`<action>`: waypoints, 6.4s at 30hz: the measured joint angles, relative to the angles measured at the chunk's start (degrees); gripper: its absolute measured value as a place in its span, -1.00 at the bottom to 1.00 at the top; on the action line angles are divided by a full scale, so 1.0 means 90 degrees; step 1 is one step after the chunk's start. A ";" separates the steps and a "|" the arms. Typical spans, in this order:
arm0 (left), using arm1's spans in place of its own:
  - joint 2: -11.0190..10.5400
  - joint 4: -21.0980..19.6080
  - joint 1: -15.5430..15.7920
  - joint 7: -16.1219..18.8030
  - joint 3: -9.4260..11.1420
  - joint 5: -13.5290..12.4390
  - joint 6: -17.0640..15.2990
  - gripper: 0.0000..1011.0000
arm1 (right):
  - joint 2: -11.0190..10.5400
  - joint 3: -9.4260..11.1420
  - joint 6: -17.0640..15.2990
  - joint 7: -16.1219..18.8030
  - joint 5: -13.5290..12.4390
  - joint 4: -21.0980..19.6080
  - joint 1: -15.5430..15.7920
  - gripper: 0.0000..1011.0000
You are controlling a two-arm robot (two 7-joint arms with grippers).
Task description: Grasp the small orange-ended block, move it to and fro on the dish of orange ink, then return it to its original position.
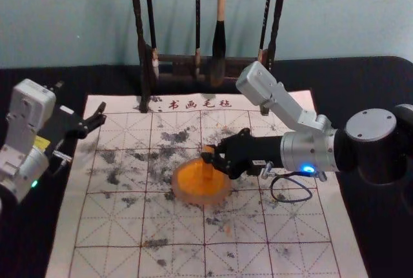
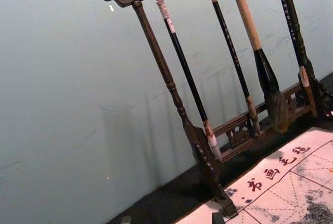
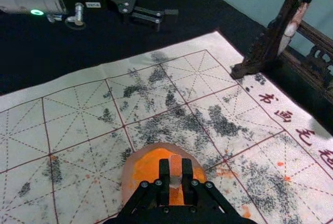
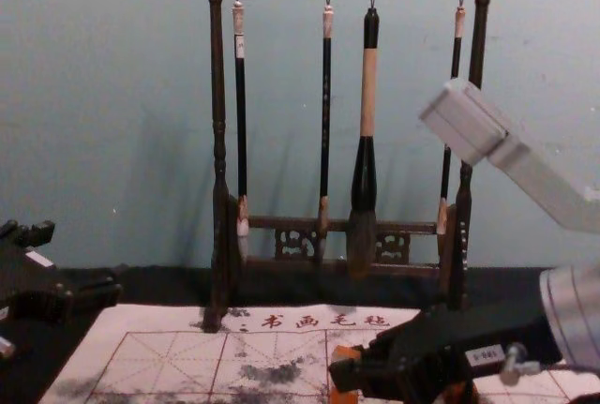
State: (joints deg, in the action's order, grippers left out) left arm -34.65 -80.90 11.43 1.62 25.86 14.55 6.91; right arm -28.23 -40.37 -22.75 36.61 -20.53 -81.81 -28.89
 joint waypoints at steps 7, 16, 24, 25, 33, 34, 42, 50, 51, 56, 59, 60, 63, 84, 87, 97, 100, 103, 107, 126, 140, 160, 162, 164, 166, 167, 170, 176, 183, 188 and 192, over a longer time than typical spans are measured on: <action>0.0000 0.0000 0.0000 0.0000 0.0000 0.0000 0.0000 0.98 | -0.0059 -0.0048 0.0020 0.0064 -0.0039 -0.0126 0.0044 -0.79; 0.0000 0.0000 0.0000 0.0000 0.0000 0.0000 0.0000 0.98 | -0.0052 -0.0178 0.0021 0.0130 -0.0051 -0.0164 0.0051 -0.79; 0.0000 0.0000 0.0000 0.0000 0.0000 0.0000 0.0000 0.98 | 0.0018 -0.0249 0.0022 0.0146 -0.0063 -0.0113 0.0017 -0.79; 0.0000 0.0000 0.0000 0.0000 0.0000 0.0000 0.0000 0.98 | 0.0043 -0.0258 0.0023 0.0142 -0.0063 -0.0081 -0.0005 -0.79; 0.0000 0.0000 0.0000 0.0000 0.0000 0.0000 0.0000 0.98 | 0.0166 -0.0278 0.0043 0.0094 -0.0056 0.0101 -0.0098 -0.79; 0.0000 0.0000 0.0001 0.0000 0.0000 0.0000 0.0000 0.98 | 0.0196 -0.0279 0.0047 0.0080 -0.0054 0.0147 -0.0120 -0.79; 0.0000 0.0000 0.0000 0.0000 0.0000 0.0000 0.0000 0.98 | 0.0350 -0.0277 0.0058 0.0003 -0.0004 0.0395 -0.0256 -0.79; 0.0000 0.0000 0.0000 0.0000 0.0000 0.0000 0.0000 0.98 | 0.0390 -0.0236 0.0035 -0.0055 0.0052 0.0476 -0.0302 -0.79; 0.0000 0.0000 0.0000 0.0000 0.0000 0.0000 0.0000 0.98 | 0.0387 -0.0225 0.0029 -0.0065 0.0062 0.0478 -0.0303 -0.79; 0.0000 0.0000 0.0000 0.0000 0.0000 0.0000 0.0000 0.98 | 0.0353 -0.0175 0.0010 -0.0105 0.0092 0.0472 -0.0294 -0.79; 0.0000 0.0000 0.0000 0.0000 0.0000 0.0000 0.0000 0.98 | 0.0323 -0.0138 -0.0005 -0.0131 0.0100 0.0441 -0.0269 -0.79; 0.0000 0.0000 0.0000 0.0000 0.0000 0.0000 0.0000 0.98 | 0.0318 -0.0132 -0.0008 -0.0135 0.0102 0.0434 -0.0264 -0.79; 0.0000 0.0000 0.0000 0.0000 0.0000 0.0000 0.0000 0.98 | 0.0289 -0.0090 -0.0026 -0.0159 0.0106 0.0383 -0.0229 -0.79; 0.0000 0.0000 0.0000 0.0000 0.0000 0.0000 0.0000 0.98 | 0.0029 0.0431 -0.0168 -0.0463 -0.0314 -0.0448 0.0199 -0.79; 0.0000 0.0000 0.0000 0.0000 0.0000 0.0000 0.0000 0.98 | -0.0111 0.0568 -0.0266 -0.0638 -0.0401 -0.0769 0.0358 -0.79; 0.0000 0.0000 0.0001 0.0000 0.0000 0.0000 0.0000 0.98 | -0.0564 0.1195 -0.0617 -0.1450 -0.0635 -0.1762 0.1154 -0.79; 0.0000 0.0000 0.0001 0.0000 0.0000 0.0000 0.0000 0.98 | -0.0635 0.1334 -0.0670 -0.1599 -0.0679 -0.1918 0.1323 -0.79; 0.0000 0.0000 0.0000 0.0000 0.0000 0.0000 0.0000 0.98 | -0.0719 0.1527 -0.0717 -0.1765 -0.0747 -0.2113 0.1573 -0.79; 0.0000 0.0000 0.0001 0.0000 0.0000 0.0000 0.0000 0.98 | -0.0797 0.1752 -0.0747 -0.1931 -0.0840 -0.2325 0.1879 -0.79; 0.0000 0.0000 0.0001 0.0000 0.0000 0.0000 0.0000 0.98 | -0.0626 0.1921 -0.0888 -0.2158 -0.0868 -0.2137 0.2083 -0.79; 0.0000 0.0000 0.0000 0.0000 0.0000 0.0000 0.0000 0.98 | -0.0353 0.1788 -0.0977 -0.2092 -0.0751 -0.1693 0.1783 -0.78; 0.0000 0.0000 0.0001 0.0000 0.0000 0.0000 0.0000 0.98 | -0.0169 0.1609 -0.0996 -0.1966 -0.0536 -0.1306 0.1604 -0.79; 0.0000 0.0000 0.0000 0.0000 0.0000 0.0000 0.0000 0.98 | -0.0164 0.1601 -0.0996 -0.1957 -0.0516 -0.1288 0.1605 -0.79; 0.0000 0.0000 0.0000 0.0000 0.0000 0.0000 0.0000 0.98 | -0.0149 0.1584 -0.0993 -0.1945 -0.0484 -0.1254 0.1600 -0.79; 0.0000 0.0000 0.0000 0.0000 0.0000 0.0000 0.0000 0.98 | -0.0137 0.1573 -0.0989 -0.1933 -0.0448 -0.1233 0.1596 -0.79; 0.0000 0.0000 0.0000 0.0000 0.0000 0.0000 0.0000 0.98 | -0.0134 0.1571 -0.0987 -0.1929 -0.0436 -0.1228 0.1596 -0.79; 0.0000 0.0000 0.0000 0.0000 0.0000 0.0000 0.0000 0.98 | -0.0123 0.1567 -0.0982 -0.1905 -0.0397 -0.1209 0.1600 -0.79; 0.0000 0.0000 0.0001 0.0000 0.0000 0.0000 0.0000 0.98 | -0.0095 0.1559 -0.0966 -0.1875 -0.0326 -0.1174 0.1607 -0.79; 0.0000 0.0000 0.0000 0.0000 0.0000 0.0000 0.0000 0.98 | -0.0100 0.1509 -0.0913 -0.1847 -0.0169 -0.1165 0.1610 -0.79; 0.0000 0.0000 0.0000 0.0000 0.0000 0.0000 0.0000 0.98 | -0.0100 0.1513 -0.0913 -0.1846 -0.0176 -0.1166 0.1610 -0.79; 0.0000 0.0000 0.0000 0.0000 0.0000 0.0000 0.0000 0.98 | -0.0100 0.1519 -0.0915 -0.1847 -0.0186 -0.1168 0.1612 -0.79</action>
State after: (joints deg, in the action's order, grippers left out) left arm -34.65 -80.90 11.43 1.62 25.86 14.55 6.91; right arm -29.12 -26.70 -30.98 19.99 -22.20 -92.32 -14.38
